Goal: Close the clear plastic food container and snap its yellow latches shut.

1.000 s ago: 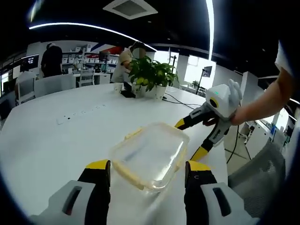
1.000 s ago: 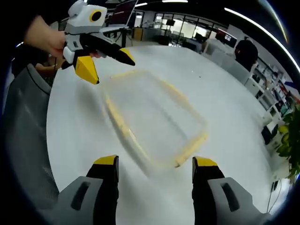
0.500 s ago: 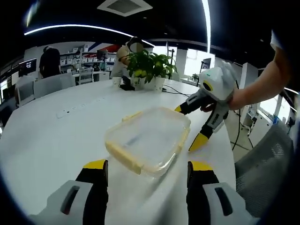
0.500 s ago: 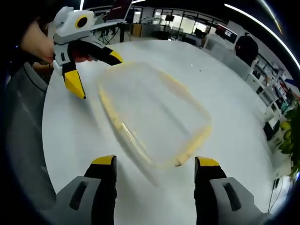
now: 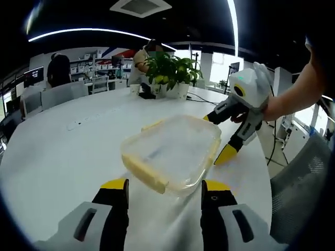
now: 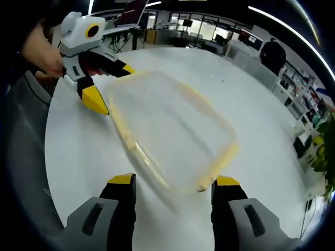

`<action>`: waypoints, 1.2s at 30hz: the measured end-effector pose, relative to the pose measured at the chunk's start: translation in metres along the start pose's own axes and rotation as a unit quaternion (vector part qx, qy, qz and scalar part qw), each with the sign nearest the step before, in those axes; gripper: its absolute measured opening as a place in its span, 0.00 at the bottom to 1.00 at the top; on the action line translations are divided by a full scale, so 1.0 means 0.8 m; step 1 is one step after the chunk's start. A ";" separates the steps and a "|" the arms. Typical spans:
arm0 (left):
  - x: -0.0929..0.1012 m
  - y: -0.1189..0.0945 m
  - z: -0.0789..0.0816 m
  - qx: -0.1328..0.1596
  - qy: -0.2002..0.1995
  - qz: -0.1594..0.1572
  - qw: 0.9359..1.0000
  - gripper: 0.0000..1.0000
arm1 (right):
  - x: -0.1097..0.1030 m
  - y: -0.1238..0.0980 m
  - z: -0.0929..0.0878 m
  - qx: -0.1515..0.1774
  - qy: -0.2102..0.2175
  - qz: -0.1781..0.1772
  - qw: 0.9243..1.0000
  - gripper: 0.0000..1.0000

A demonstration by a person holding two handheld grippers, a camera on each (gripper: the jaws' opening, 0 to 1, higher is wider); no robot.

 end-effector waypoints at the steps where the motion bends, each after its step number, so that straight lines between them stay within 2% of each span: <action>1: 0.000 0.000 0.000 0.000 0.000 0.001 1.000 0.48 | -0.001 0.001 0.000 -0.003 -0.005 -0.002 1.000 0.54; 3: 0.001 0.000 -0.001 -0.001 0.010 0.003 1.000 0.46 | -0.001 0.001 -0.001 -0.004 -0.014 -0.004 1.000 0.54; 8: 0.004 0.002 0.000 0.000 0.021 0.004 1.000 0.42 | 0.001 0.000 -0.001 0.001 -0.004 -0.006 1.000 0.50; 16: 0.002 0.000 -0.005 -0.007 0.026 0.004 1.000 0.38 | 0.001 0.000 0.002 -0.001 -0.001 -0.014 1.000 0.44; 24: -0.016 -0.017 -0.019 -0.017 0.023 0.015 0.999 0.37 | -0.017 0.012 0.024 0.007 0.002 -0.019 1.000 0.43; 36: -0.045 -0.050 -0.045 -0.032 0.021 0.041 0.998 0.36 | -0.047 0.030 0.061 0.016 -0.031 -0.010 0.999 0.41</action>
Point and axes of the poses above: the point that each gripper's makers call its tool centre point, and the gripper's own axes: y roughly forward along the fingers, x roughly to its right, z roughly out of its top, the point moved 2 cm from there along -y, roughly backward along the fingers, and after that the axes turned 7 degrees about -x, right-handed, at the moved point
